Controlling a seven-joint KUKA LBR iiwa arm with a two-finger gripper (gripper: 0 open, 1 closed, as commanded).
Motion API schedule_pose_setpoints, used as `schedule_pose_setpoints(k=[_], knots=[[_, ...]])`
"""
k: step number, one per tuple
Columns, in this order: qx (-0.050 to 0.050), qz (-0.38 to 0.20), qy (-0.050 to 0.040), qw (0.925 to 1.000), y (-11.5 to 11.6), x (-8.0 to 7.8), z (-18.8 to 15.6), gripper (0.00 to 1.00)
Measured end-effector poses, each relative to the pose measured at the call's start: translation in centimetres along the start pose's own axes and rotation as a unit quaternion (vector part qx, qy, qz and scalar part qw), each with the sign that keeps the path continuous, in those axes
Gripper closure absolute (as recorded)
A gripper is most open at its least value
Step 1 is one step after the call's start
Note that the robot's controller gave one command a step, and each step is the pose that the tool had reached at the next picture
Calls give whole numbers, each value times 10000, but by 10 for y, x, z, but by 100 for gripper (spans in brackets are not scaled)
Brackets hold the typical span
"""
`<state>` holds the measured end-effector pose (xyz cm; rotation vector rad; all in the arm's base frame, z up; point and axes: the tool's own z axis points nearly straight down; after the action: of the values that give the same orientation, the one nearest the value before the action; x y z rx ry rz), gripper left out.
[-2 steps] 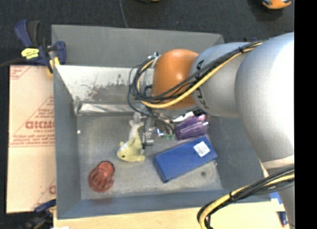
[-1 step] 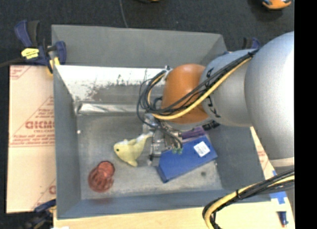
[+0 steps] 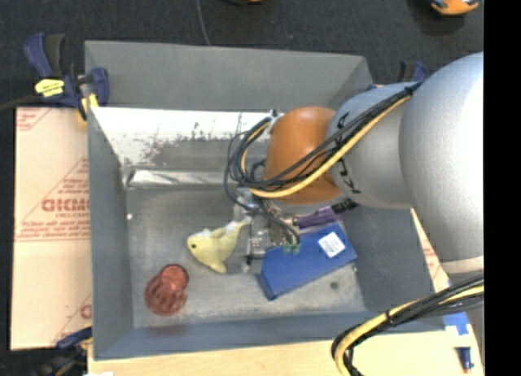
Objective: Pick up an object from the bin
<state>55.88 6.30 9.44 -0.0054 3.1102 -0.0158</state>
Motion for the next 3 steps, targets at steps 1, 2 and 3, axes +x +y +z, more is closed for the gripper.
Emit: schedule_pose_setpoints(k=[1, 2, 3], knots=[[-18, -818, 3, 9967, -38, 0, 1, 0], [-20, -244, 4, 9997, -26, 16, 2, 0], [-1, -488, -11, 9988, -19, -5, -28, 0]])
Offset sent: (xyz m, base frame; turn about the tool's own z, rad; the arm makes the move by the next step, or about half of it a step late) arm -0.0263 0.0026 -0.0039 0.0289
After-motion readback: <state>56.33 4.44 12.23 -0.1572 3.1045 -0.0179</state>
